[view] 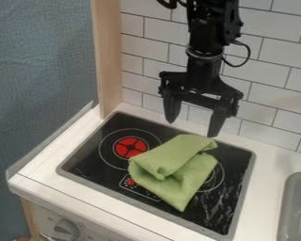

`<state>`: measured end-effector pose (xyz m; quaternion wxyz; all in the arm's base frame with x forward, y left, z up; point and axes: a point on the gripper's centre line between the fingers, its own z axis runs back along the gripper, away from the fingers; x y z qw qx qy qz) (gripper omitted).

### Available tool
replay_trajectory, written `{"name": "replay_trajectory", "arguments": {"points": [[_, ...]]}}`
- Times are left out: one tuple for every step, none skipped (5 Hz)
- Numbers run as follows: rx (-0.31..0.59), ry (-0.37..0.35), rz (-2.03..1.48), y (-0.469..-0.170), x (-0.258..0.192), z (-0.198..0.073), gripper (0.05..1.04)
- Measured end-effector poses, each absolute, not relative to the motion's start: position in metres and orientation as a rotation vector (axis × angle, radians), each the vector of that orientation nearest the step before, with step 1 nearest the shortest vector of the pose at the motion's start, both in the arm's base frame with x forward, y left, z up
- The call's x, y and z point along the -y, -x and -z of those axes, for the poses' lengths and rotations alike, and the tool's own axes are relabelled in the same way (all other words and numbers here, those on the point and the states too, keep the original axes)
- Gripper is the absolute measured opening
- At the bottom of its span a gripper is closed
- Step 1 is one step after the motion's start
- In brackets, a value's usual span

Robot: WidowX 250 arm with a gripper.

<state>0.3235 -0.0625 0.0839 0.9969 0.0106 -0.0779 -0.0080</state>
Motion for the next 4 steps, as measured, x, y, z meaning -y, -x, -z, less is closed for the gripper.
{"name": "replay_trajectory", "arguments": {"points": [[0.128, -0.029, 0.018, -0.320, 0.062, -0.075, 0.999], [0.094, -0.087, 0.048, -0.316, 0.058, -0.068, 1.000], [0.012, -0.127, 0.048, -0.311, 0.053, -0.046, 0.999], [-0.045, -0.161, 0.062, -0.308, 0.050, -0.026, 0.999]]}}
